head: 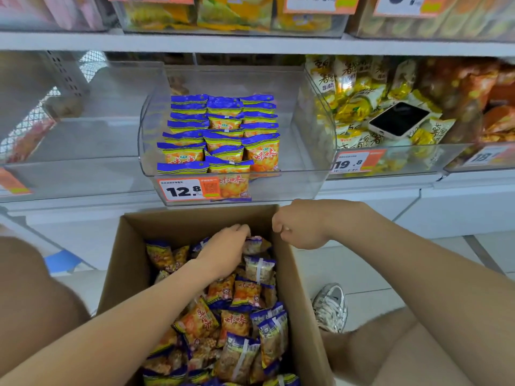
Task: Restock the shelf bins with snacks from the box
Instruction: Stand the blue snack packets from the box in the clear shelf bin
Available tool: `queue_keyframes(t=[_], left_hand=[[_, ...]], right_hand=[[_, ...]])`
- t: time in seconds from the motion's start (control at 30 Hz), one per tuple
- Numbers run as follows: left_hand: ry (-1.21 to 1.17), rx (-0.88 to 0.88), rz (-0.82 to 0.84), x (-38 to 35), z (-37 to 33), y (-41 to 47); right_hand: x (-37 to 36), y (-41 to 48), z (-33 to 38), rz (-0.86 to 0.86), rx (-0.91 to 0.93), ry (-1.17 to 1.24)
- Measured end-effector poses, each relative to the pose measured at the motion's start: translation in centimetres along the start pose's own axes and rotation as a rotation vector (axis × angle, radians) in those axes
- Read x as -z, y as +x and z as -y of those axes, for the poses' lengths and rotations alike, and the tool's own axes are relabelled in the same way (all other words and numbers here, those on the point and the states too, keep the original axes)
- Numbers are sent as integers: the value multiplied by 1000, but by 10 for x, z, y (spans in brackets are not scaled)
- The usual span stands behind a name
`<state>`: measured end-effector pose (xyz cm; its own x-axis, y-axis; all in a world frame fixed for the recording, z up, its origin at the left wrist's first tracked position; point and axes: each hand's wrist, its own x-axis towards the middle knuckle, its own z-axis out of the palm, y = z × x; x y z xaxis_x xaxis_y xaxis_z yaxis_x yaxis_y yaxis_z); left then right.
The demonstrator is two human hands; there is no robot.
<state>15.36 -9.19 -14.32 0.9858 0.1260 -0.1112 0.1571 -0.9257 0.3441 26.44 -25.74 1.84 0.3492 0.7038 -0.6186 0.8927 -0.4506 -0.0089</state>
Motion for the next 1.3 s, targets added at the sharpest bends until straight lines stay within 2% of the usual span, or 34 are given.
queue_keyframes(t=[0.1,0.17,0.27,0.33,0.4,0.47,0.53,0.6,0.63,0.7,0.77,0.9,0.97,1.03,1.13,1.2,1.3], left_hand=[[-173,100,-46,22,-11,-14],[-300,179,-67,44,-22,-23],[-461,265,-112,88,-40,-39],[-720,345,-131,117,-52,-48],[-996,432,-124,147,-62,-54],[-1085,476,-115,174,-68,-59],[-872,397,-207,194,-69,-65],[-672,219,-371,208,-68,-69],[-644,123,-383,214,-68,-72],[-681,7,-301,218,-68,-73],[-701,-10,-285,218,-62,-67],[-713,-44,-382,219,-51,-52],[-543,-94,-438,214,-50,-46],[-338,-99,-521,208,-50,-39],[-193,-49,-508,201,-48,-25],[-76,-22,-459,198,-44,-14],[46,20,-335,191,-36,-3]], right_hand=[[12,-17,-3,-32,-1,-4],[18,-27,-6,-114,22,60],[20,-35,-4,-234,128,185],[21,-36,-1,-310,243,288],[23,-36,2,-440,325,390],[30,-37,4,-629,368,489],[42,-44,4,-749,347,619],[55,-55,2,-766,314,770],[58,-58,2,-761,316,840],[63,-59,2,-741,322,952],[64,-55,2,-728,290,1067],[69,-49,3,-707,213,1208],[71,-42,1,-771,185,1229],[73,-30,-6,-953,65,1034],[74,-17,-15,-1127,-94,555],[75,-10,-19,-1058,-161,366],[76,4,-20,-833,-234,434]])
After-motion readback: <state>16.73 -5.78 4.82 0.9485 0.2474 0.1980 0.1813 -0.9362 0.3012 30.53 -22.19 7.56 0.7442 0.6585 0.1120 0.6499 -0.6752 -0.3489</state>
